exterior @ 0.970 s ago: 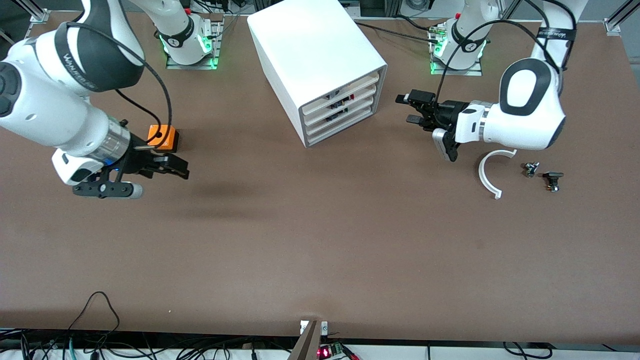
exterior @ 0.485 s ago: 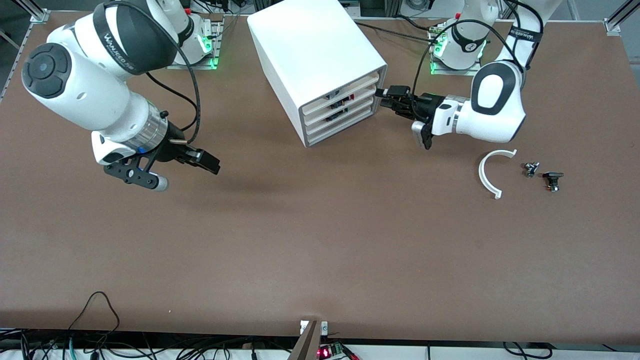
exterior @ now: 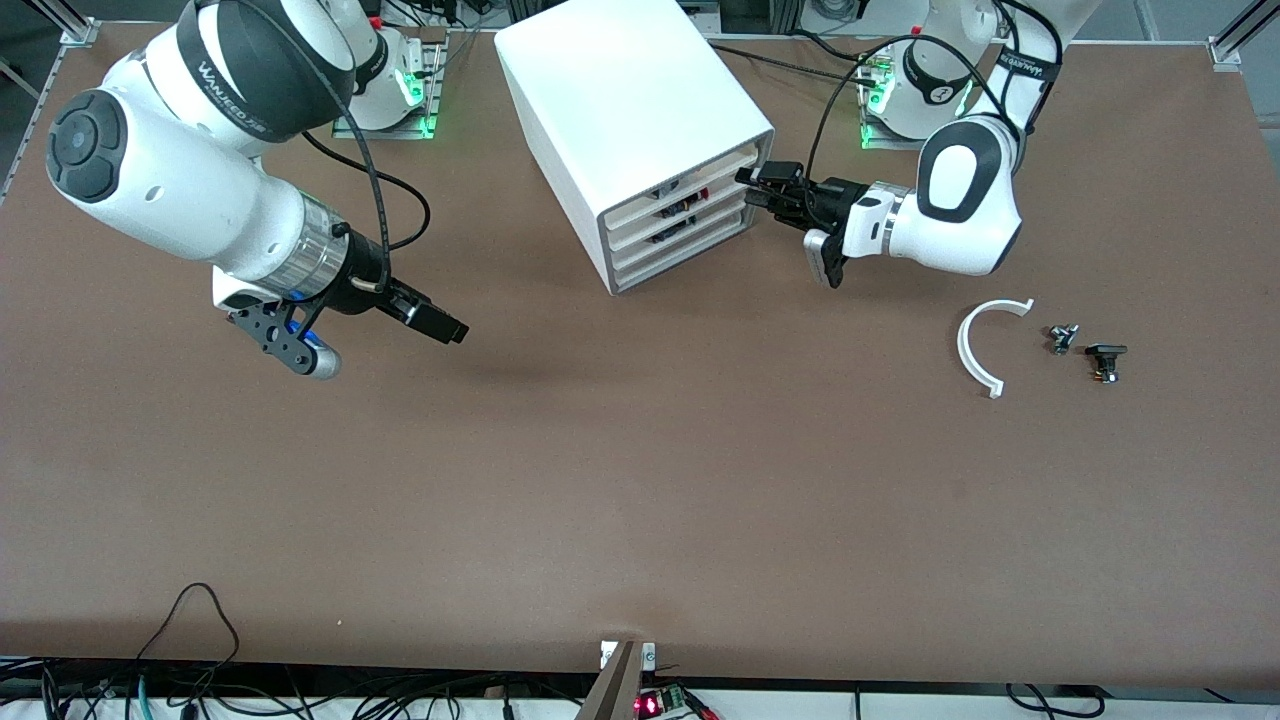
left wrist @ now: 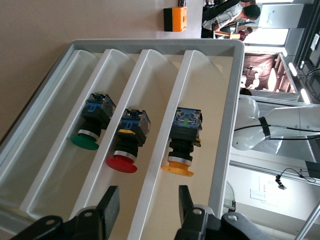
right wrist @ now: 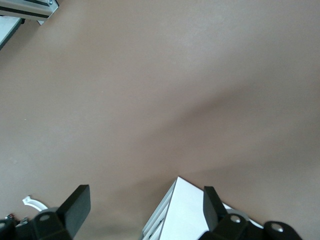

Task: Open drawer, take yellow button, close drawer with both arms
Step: 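Grasp the drawer front with the left gripper, then pull the drawer open with the left gripper while the right gripper approaches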

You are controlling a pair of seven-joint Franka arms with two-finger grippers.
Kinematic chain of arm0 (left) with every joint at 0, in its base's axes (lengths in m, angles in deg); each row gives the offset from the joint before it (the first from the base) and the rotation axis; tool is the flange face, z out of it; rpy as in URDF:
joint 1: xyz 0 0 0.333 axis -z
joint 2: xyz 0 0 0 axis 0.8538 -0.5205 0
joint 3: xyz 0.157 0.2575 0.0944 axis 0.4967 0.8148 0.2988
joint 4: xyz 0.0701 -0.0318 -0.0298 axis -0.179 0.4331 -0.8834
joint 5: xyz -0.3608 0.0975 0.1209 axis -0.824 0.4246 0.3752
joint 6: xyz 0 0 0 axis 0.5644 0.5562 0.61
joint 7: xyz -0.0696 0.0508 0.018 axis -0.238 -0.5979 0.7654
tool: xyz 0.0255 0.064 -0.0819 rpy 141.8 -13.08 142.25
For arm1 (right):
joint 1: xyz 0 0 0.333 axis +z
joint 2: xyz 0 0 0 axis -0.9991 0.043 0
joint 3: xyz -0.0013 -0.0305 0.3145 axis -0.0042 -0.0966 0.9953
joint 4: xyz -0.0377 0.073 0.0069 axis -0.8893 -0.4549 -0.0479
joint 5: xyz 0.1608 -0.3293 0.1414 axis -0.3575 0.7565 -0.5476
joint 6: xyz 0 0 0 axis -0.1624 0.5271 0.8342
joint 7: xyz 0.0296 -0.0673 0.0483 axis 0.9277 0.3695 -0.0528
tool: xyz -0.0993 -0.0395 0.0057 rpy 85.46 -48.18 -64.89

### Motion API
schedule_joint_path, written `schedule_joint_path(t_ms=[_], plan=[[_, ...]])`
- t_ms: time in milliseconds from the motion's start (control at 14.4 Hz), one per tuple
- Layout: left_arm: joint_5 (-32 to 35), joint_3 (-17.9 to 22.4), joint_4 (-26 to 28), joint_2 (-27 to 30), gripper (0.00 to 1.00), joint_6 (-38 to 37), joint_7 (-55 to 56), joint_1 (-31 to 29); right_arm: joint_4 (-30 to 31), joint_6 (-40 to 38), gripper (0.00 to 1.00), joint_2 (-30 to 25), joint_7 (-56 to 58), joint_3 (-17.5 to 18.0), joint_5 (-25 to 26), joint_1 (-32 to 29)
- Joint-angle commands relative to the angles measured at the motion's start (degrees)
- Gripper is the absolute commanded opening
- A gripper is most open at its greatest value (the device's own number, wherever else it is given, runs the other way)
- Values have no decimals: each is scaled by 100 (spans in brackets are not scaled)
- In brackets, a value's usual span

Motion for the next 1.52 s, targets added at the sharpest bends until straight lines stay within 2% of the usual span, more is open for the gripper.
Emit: schedule_joint_path(t_ms=[0,139,277,347,416,554,624,832,1109,1455], plan=[[-439,-212,271,55,55,82,-449,-17,-116,-73,100,111,-65,-2,-142,8],[-553,-256,315,-42,53,82,-731,1,-116,-65,100,138,-73,-2,-150,26],[-571,-475,315,-59,38,100,-741,10,-116,-73,100,147,-65,7,-168,44],[-563,-502,315,-86,36,91,-750,-16,-116,-91,100,147,-65,16,-168,53],[-563,-502,315,-86,23,83,-793,-43,-116,-108,100,155,-65,16,-168,70],[-563,-502,298,-252,11,91,-811,-34,-116,-109,100,156,-82,16,-168,140],[-563,-494,280,-270,0,91,-820,-52,-116,-109,100,156,-109,16,-168,236],[-466,-441,88,-305,0,82,-759,-305,-116,-100,100,164,-109,16,-168,465],[463,-441,-649,-1016,0,82,-732,-876,-133,-30,100,208,-196,16,-185,711],[923,-441,-1345,-1544,2,56,-671,-1247,-177,787,100,392,-1891,7,-98,1396]])
